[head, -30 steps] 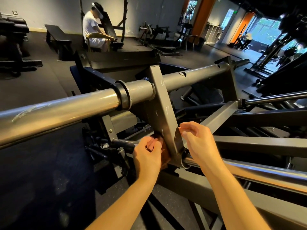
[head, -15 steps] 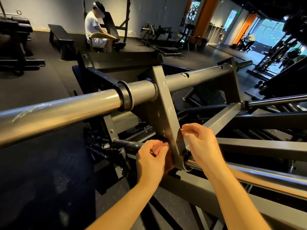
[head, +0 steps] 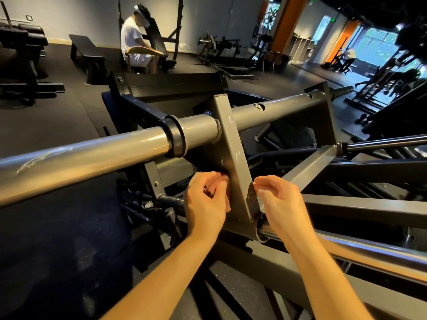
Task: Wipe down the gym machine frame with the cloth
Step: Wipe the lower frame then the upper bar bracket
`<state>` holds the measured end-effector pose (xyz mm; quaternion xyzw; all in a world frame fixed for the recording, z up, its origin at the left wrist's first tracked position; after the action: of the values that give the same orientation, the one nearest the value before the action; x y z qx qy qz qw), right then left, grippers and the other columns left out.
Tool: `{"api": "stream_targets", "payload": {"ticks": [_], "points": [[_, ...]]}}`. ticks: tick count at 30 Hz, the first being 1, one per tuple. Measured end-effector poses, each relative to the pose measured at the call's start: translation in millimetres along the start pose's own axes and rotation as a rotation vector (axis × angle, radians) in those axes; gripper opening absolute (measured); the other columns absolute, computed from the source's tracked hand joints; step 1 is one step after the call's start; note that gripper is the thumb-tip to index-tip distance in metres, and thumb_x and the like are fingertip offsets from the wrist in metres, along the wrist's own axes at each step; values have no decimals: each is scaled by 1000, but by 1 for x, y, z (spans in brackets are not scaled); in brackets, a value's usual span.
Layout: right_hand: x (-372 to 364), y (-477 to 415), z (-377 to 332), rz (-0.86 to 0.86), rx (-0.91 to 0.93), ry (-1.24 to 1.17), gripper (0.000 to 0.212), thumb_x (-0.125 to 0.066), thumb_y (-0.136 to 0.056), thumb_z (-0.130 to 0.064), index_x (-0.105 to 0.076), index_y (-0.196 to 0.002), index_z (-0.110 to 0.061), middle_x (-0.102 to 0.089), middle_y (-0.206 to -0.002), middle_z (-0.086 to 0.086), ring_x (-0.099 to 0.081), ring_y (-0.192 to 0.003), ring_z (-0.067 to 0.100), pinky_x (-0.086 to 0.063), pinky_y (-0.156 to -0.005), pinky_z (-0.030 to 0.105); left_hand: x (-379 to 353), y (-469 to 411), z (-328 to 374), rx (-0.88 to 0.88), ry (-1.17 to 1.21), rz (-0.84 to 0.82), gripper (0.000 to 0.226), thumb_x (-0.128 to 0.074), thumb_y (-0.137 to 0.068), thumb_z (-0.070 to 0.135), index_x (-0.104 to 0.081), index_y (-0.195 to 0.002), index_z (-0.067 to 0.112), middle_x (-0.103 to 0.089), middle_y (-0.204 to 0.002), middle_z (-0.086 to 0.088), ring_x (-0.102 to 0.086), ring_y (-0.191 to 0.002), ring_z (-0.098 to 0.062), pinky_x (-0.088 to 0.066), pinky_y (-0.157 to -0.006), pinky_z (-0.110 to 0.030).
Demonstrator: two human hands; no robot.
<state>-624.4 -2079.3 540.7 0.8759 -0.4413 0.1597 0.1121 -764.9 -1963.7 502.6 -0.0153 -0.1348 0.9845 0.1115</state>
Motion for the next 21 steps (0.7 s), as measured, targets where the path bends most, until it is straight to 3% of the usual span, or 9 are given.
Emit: {"api": "stream_targets", "payload": {"ticks": [3, 5, 7, 9, 13, 15, 17, 19, 21], "points": [[0, 1, -1, 2, -1, -1, 31, -57, -103, -15, -63, -133, -23, -67, -117, -6, -58, -86, -4, -40, -50, -1, 6, 2, -18, 95, -11, 13, 25, -65, -97, 12, -59, -90, 36, -61, -92, 12, -59, -92, 9, -55, -72, -19], [0, 1, -1, 4, 7, 17, 32, -57, -103, -16, -63, -133, -24, -67, -117, -7, -58, -87, -4, -41, -49, 1, 1, 25, -24, 114, -14, -95, 22, -66, -97, 13, -62, -90, 34, -65, -88, 10, -64, -88, 3, -60, -72, -25], [0, 1, -2, 7, 7, 34, 32, -57, -103, -16, -63, -133, -24, -67, -117, -7, -58, -86, -3, -41, -48, 2, -7, 40, -12, 77, 66, -202, 28, -70, -95, 15, -63, -91, 42, -67, -94, 22, -65, -94, 6, -56, -75, -13], [0, 2, -3, 3, 12, 58, 31, -58, -103, -16, -63, -133, -23, -66, -117, -7, -58, -87, -4, -42, -48, 2, -6, 27, 2, -5, 4, -153, 25, -72, -94, 19, -63, -94, 42, -66, -94, 22, -60, -98, 11, -48, -80, -6], [2, 3, -4, 4, 43, 126, 30, -58, -103, -16, -64, -131, -25, -66, -113, -9, -58, -87, -2, -42, -49, 4, 9, -18, -11, 87, -4, 46, 15, -66, -97, 18, -63, -97, 33, -62, -94, 15, -57, -92, 12, -49, -76, -17], [1, 4, -6, 12, 56, 150, 30, -58, -103, -17, -64, -131, -25, -66, -113, -9, -58, -86, -2, -42, -49, 4, 6, -4, -18, 111, 3, 26, 15, -64, -98, 17, -62, -93, 32, -63, -90, 10, -60, -90, 6, -49, -75, -18], [0, 4, -7, 12, 68, 180, 30, -57, -103, -17, -64, -131, -26, -66, -113, -10, -57, -87, -4, -41, -49, 5, -5, 28, -24, 151, 66, -95, 16, -66, -97, 18, -64, -93, 34, -68, -93, 12, -66, -90, 2, -58, -73, -24], [0, 4, -8, 13, 73, 196, 29, -57, -103, -17, -65, -130, -26, -66, -113, -10, -57, -87, -5, -42, -49, 5, -10, 48, -20, 192, 129, -186, 24, -70, -95, 18, -64, -95, 42, -68, -97, 28, -66, -92, 8, -57, -71, -14], [1, 4, -8, 12, 81, 196, 29, -57, -103, -17, -65, -129, -25, -67, -113, -10, -57, -90, -5, -42, -51, 6, -7, 29, -4, 94, 66, -133, 24, -72, -94, 19, -64, -97, 42, -68, -94, 24, -64, -95, 10, -50, -75, -6]]}}
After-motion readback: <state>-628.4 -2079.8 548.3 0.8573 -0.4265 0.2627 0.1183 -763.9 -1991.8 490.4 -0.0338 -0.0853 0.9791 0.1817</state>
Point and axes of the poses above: each hand's wrist, its own y-axis away from the middle knuckle, its own x-axis out of the back of the hand, z = x × y, the point moved 7 cm from there along -y, towards the middle knuckle
